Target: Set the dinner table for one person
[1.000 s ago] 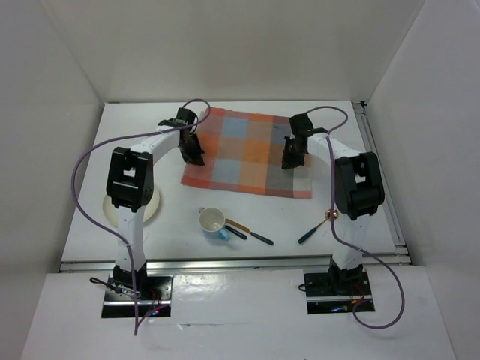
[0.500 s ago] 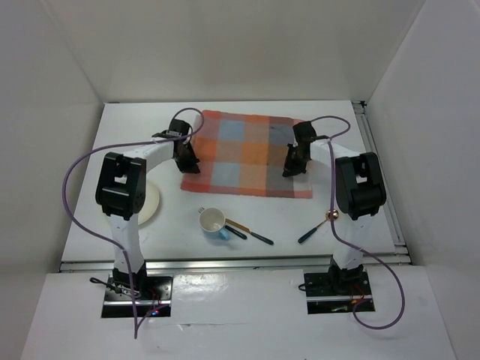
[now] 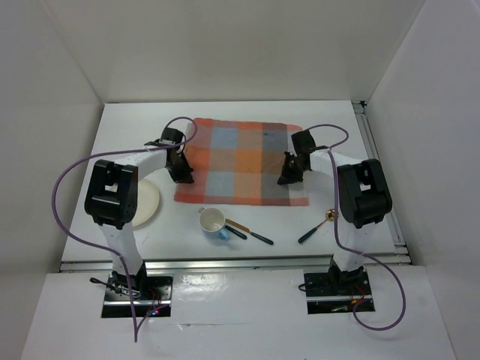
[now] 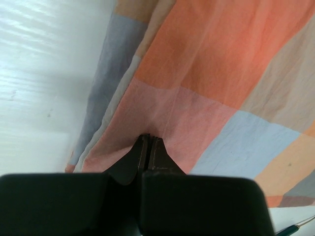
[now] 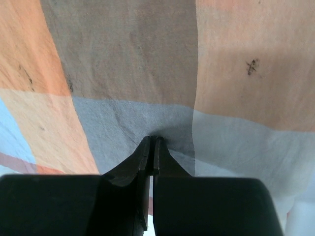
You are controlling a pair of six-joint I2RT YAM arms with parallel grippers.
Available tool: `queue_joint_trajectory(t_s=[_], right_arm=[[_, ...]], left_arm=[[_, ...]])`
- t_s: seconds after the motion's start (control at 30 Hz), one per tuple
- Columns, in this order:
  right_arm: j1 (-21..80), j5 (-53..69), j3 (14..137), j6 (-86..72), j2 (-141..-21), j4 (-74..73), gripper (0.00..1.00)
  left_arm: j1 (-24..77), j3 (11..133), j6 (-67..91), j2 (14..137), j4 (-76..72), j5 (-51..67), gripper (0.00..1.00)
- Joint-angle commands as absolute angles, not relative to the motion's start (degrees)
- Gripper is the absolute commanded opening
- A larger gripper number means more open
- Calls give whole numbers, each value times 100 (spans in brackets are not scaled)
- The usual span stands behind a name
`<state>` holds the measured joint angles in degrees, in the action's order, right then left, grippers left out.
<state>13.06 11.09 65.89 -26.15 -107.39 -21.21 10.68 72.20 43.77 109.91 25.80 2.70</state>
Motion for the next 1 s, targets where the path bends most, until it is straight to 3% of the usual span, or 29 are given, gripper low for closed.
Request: queue_joint_trajectory(t_s=[0.0, 0.27, 0.57, 0.63, 0.67, 0.7, 0.73, 0.77, 0.8, 0.87, 0.97], right_arm=[[1450, 862, 6276, -2628, -10652, -2584, 0], [1503, 809, 6100, -2628, -10538, -2584, 0], [1503, 651, 6573, -2681, -9827, -3023, 1], [1503, 589, 6889, -2681, -9625, -3190, 9], [1503, 467, 6978, -2681, -9389, -3330, 25], [1503, 370, 7048, -2681, -9256, -3401, 25], [1503, 239, 7101, -2681, -9116, -3454, 45], [1503, 28, 7102, -2681, -8801, -3515, 54], [1503, -139, 7049, -2776, -8650, -3577, 62], [1503, -403, 6839, -2900, -8212, -3883, 67], [1503, -729, 6295, -3566, -7719, -4297, 69]], left_arm=[[915, 6838, 4271, 11048, 3322, -272, 0], [914, 6398, 4359, 10696, 3261, -334, 0], [914, 6837, 4158, 10564, 3454, -510, 0], [914, 7082, 4070, 10512, 3585, -571, 14], [914, 7241, 4008, 10512, 3690, -571, 26], [914, 7242, 4008, 10451, 3744, -623, 32], [914, 7294, 3956, 10398, 3744, -624, 39], [984, 7373, 3885, 10276, 3744, -624, 53], [984, 7374, 3885, 10214, 3805, -624, 53], [1107, 7549, 3824, 10012, 3867, -624, 68], [1107, 7716, 3771, 9792, 3990, -685, 75]])
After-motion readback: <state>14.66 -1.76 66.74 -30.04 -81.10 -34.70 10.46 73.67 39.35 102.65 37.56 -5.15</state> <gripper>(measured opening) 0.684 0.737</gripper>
